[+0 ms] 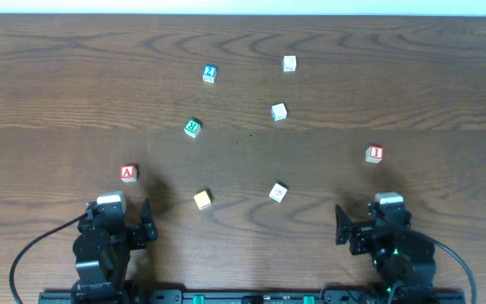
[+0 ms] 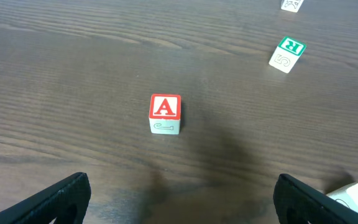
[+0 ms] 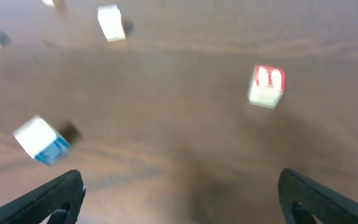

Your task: Spell out Ai2

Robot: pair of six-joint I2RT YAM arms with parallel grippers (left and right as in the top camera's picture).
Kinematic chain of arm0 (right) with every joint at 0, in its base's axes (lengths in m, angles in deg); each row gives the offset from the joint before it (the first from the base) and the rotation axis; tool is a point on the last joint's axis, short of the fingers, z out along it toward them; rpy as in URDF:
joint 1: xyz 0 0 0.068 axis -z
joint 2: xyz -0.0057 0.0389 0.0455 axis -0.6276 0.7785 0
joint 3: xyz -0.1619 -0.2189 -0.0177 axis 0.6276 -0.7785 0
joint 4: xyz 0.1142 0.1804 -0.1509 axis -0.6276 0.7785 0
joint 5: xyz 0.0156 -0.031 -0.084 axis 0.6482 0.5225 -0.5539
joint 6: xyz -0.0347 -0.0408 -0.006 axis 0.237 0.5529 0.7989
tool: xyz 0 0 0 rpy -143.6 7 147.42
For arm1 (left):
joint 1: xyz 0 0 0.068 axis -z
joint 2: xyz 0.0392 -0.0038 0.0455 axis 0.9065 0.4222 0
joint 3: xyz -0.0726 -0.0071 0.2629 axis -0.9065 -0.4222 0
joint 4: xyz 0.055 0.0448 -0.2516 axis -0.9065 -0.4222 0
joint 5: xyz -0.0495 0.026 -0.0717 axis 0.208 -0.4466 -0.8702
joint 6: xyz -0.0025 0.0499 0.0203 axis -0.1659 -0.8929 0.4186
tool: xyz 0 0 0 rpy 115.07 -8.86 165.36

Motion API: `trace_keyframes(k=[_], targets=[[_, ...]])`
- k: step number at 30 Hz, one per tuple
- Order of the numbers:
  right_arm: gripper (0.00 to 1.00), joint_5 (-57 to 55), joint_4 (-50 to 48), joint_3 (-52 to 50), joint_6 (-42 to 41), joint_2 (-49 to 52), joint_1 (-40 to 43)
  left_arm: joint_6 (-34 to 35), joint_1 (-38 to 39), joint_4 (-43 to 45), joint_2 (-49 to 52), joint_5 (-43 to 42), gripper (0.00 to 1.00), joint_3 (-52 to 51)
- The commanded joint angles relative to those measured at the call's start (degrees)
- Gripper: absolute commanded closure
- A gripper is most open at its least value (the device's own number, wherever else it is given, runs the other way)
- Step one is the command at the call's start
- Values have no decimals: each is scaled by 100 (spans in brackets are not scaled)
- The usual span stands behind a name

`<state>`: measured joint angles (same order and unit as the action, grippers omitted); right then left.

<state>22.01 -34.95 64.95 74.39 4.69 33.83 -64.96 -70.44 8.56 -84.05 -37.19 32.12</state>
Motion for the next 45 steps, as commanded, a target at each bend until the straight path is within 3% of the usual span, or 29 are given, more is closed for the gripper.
trace_keyframes(k=[1, 6, 11, 16, 23, 29, 34, 40, 45], targets=[[1, 789, -317, -44, -1167, -52, 48, -39, 17, -2, -42, -4, 5, -31], [1, 2002, -417, -44, -3211, -52, 48, -39, 17, -2, -42, -4, 5, -31], [1, 2321, -446, -44, -4284, -52, 48, -39, 17, -2, -42, -4, 5, -31], [1, 3370, -1298, -44, -4363, -52, 46, -39, 17, -2, -42, -4, 5, -31], [1, 3652, -3209, -31, -4406, 4, 48, -39, 17, -2, -42, -4, 5, -31], [1, 3143, -3324, 369, -3554, 964, 52, -39, 17, -2, -42, -4, 5, -31], [1, 2361, -3080, 1333, -2559, 2776, 52, -39, 17, -2, -42, -4, 5, -31], [1, 986, -2074, 2791, -1506, 4861, 52, -39, 17, -2, -42, -4, 5, -31], [1, -223, -752, 3965, -1331, 6441, 52, -39, 17, -2, -42, -4, 5, -31]])
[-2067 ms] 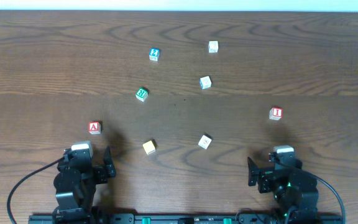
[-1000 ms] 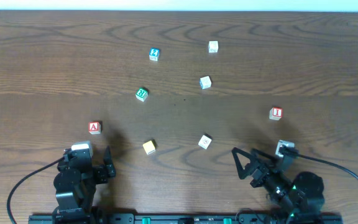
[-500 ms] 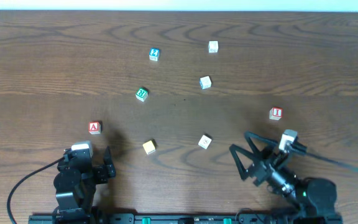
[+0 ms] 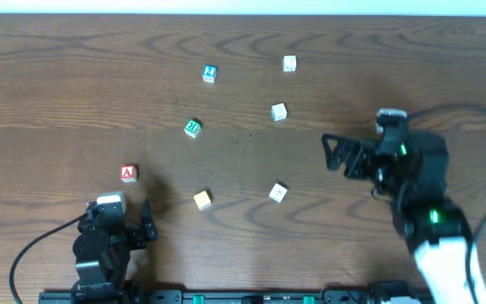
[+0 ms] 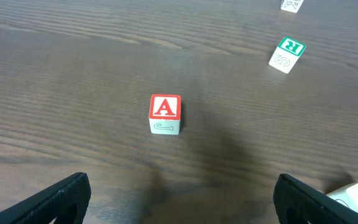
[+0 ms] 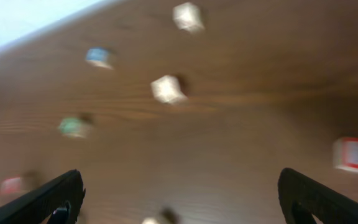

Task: Spell out Ai2
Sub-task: 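Move the right gripper over the red 'I' block and lower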

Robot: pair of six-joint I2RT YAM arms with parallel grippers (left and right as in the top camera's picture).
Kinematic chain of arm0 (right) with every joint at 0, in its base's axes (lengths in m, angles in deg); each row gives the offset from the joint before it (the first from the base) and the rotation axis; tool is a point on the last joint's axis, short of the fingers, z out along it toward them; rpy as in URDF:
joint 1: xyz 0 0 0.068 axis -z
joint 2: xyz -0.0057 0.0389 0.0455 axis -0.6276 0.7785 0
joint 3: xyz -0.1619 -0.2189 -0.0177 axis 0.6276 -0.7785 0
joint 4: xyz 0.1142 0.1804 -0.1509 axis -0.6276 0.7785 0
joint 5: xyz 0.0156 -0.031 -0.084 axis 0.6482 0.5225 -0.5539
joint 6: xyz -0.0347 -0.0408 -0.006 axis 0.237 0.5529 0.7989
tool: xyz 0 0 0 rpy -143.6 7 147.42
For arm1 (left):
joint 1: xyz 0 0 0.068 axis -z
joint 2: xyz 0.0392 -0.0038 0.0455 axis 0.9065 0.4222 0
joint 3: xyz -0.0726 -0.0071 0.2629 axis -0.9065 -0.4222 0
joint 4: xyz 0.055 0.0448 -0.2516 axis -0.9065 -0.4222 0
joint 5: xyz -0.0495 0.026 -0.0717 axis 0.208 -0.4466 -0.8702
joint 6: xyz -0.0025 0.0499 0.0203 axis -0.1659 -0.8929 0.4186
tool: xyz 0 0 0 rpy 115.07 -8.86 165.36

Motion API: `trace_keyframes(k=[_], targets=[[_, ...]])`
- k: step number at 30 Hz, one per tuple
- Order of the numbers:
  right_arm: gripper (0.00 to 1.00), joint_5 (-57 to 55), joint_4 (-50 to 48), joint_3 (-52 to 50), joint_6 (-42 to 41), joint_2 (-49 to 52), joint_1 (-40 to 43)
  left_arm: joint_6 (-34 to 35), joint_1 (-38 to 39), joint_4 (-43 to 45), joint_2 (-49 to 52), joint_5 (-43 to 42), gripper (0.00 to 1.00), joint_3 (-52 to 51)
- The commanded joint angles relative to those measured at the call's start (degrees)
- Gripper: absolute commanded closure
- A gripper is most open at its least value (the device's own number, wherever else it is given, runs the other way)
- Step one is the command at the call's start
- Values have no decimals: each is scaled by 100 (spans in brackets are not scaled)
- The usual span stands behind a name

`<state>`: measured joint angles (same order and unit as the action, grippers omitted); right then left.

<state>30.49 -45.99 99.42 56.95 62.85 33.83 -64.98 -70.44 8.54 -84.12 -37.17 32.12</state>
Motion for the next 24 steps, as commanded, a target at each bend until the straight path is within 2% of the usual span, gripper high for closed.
trace_keyframes(k=[1, 6, 9, 17, 24], targets=[[1, -1231, 581, 695, 411, 883, 52, -37, 17, 0, -35, -7, 4, -31], [1, -1897, 1696, 1364, 367, 2074, 57, -37, 17, 0, -35, -7, 5, -31], [1, -2083, 1993, 1421, 295, 2564, 127, -37, 17, 0, -35, -7, 4, -31], [1, -2184, 1908, 1421, 299, 3139, 804, -37, 17, 0, -35, -7, 4, -31], [1, -1593, 1565, 1419, 966, 3423, 1117, -37, 17, 0, -35, -7, 5, -31]])
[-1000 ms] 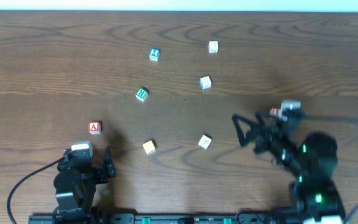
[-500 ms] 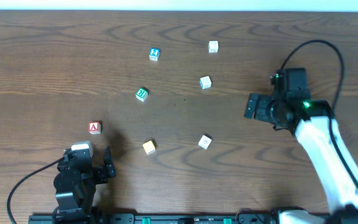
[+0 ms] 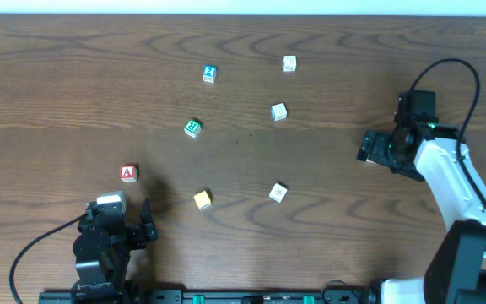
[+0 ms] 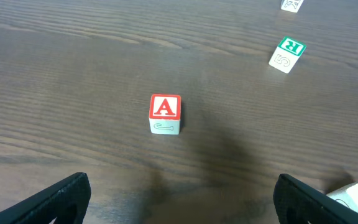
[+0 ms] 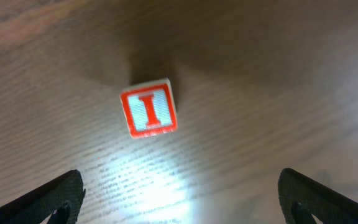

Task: Spell out Ai2
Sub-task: 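Move the right gripper over the red 'I' block and lower, then close the right gripper on the red 'I' block and lift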

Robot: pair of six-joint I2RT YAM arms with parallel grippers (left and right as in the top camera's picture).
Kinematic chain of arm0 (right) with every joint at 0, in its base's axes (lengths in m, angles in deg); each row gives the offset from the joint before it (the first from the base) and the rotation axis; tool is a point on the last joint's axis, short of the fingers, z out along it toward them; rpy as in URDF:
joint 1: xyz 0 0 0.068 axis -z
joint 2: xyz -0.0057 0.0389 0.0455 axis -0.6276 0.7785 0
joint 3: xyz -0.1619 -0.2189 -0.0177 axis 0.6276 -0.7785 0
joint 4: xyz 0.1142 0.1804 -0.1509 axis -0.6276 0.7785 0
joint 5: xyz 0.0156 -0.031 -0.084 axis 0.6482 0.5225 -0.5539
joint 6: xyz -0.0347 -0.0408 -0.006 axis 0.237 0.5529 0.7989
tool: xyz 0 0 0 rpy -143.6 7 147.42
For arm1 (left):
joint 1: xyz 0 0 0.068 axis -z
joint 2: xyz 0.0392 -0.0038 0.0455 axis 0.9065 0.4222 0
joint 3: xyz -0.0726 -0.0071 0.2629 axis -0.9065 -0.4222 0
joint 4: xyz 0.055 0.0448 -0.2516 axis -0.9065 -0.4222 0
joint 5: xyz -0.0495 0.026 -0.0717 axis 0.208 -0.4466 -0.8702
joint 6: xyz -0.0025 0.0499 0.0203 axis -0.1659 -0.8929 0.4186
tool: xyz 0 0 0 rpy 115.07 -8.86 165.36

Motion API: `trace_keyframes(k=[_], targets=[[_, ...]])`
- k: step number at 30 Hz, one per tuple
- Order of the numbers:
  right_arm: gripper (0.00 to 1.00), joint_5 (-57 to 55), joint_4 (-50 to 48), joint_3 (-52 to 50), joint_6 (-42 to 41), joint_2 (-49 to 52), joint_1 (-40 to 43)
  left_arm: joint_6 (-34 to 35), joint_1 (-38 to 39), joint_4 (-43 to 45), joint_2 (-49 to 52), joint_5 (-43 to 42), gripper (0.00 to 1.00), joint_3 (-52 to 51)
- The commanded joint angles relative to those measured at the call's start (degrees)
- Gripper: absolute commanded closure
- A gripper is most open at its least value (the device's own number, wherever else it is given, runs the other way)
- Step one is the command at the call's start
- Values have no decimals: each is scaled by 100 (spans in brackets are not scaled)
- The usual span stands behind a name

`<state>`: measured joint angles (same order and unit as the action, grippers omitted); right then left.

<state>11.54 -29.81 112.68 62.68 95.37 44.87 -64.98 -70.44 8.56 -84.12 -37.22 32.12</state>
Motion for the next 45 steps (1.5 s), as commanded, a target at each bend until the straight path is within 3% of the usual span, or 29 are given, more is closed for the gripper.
trace_keyframes(k=[1, 12, 19, 25, 32, 35, 45], targets=[[1, 361, -76, 92, 420, 254, 11, -37, 17, -2, -35, -2, 5, -31], [6, 415, -345, 92, 468, 1040, 4, -37, 17, -2, -35, -2, 4, -31], [17, 184, -737, 92, 658, 1082, 4, -37, 17, -2, -35, -2, 5, -31], [39, 210, -946, 92, 693, 1082, 4, -37, 17, -2, -35, -2, 5, -31], [50, 205, -994, 92, 697, 1082, 4, -37, 17, -2, -35, -2, 5, -31], [63, 205, -1005, 92, 697, 1082, 4, -37, 17, -2, -35, -2, 5, -31], [78, 319, -957, 92, 693, 1082, 2, -37, 17, -2, -35, -2, 5, -31]])
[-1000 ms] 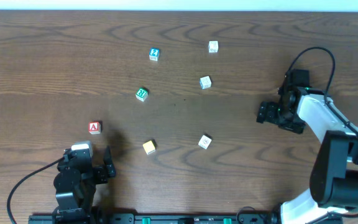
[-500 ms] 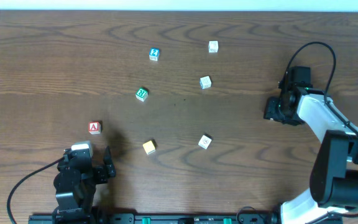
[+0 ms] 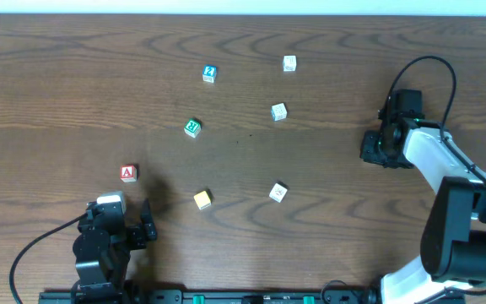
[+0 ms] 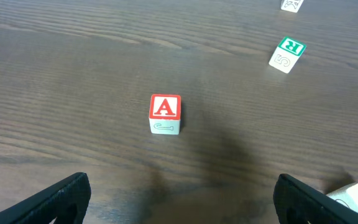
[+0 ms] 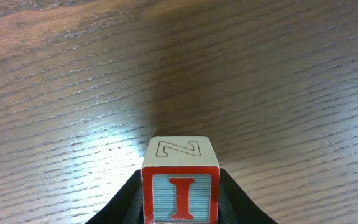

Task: Spell out Ai2
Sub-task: 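Close the right gripper on the red 'I' block and lift, then carry the 'I' block with the right gripper to table center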

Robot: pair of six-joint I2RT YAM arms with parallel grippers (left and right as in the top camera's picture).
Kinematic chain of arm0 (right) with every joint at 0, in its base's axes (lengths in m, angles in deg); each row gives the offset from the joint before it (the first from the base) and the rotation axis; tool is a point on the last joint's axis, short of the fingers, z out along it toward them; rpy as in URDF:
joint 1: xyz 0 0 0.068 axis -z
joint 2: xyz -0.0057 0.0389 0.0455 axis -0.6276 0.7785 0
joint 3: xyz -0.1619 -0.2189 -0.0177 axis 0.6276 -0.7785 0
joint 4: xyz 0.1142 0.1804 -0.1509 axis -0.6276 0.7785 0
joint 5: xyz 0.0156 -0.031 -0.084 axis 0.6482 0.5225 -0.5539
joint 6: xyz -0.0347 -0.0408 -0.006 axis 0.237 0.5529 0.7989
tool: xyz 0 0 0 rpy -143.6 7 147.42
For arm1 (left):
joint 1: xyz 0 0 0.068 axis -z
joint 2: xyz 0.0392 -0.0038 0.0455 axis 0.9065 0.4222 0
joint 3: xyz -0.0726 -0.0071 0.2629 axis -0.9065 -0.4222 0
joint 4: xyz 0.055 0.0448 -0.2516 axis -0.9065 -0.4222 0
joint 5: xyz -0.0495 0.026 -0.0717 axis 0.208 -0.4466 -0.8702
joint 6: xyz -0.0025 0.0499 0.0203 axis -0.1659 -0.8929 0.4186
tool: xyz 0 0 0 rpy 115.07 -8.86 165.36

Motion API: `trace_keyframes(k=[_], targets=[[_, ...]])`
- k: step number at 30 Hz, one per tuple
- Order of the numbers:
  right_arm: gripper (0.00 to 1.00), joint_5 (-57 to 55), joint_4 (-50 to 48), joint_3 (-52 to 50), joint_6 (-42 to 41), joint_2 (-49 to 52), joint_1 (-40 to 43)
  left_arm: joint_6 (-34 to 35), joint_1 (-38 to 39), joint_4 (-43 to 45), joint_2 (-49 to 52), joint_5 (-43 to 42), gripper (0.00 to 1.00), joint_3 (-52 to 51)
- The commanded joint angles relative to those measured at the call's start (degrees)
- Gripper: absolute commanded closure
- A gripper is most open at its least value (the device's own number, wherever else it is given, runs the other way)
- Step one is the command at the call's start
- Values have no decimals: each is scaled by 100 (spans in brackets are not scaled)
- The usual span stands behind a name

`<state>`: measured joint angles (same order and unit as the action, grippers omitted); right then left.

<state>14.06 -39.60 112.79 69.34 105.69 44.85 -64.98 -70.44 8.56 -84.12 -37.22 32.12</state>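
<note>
The red I block (image 5: 180, 186), with an outlined Z on its top side, sits between the fingers of my right gripper (image 5: 180, 202), which is shut on it at the right of the table (image 3: 376, 149). The overhead view hides the block under the gripper. The red A block (image 3: 127, 173) (image 4: 165, 114) lies on the wood just ahead of my left gripper (image 4: 182, 199) (image 3: 146, 224), which is open and holds nothing. A blue block (image 3: 209, 73) lies far back; its character is too small to read.
A green R block (image 3: 192, 127) (image 4: 288, 54) lies mid-table. White blocks lie at the back (image 3: 288, 62), the centre (image 3: 278, 111) and the front centre (image 3: 278, 192). A yellow block (image 3: 202, 199) sits near the left gripper. The table's far edge (image 3: 243, 15) runs across the top.
My right gripper was open above the I block, looking down on its red face. Now it is low at the block and shut on it. The left arm has not moved.
Both arms rested at the front edge, grippers open, the I block ahead of the right one. Then the right arm was raised over the right side of the table, then open over the I block, and now its gripper is shut on it.
</note>
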Motion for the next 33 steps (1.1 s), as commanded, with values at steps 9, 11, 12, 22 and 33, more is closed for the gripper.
trace_keyframes(k=[9, 11, 12, 22, 33], targets=[[98, 1064, 273, 866, -61, 42, -363, -37, 17, -2, -35, -2, 5, -31], [99, 1073, 393, 1307, -87, 42, -693, -37, 17, -2, -35, -2, 5, -31], [98, 1071, 404, 1497, -85, 42, -879, -37, 17, -2, -35, -2, 5, -31], [99, 402, 1056, 3611, -737, 1104, -2809, -37, 17, -2, -35, -2, 5, -31], [98, 190, 1386, 4186, -1432, 2236, -3442, -37, 17, -2, -35, -2, 5, -31]])
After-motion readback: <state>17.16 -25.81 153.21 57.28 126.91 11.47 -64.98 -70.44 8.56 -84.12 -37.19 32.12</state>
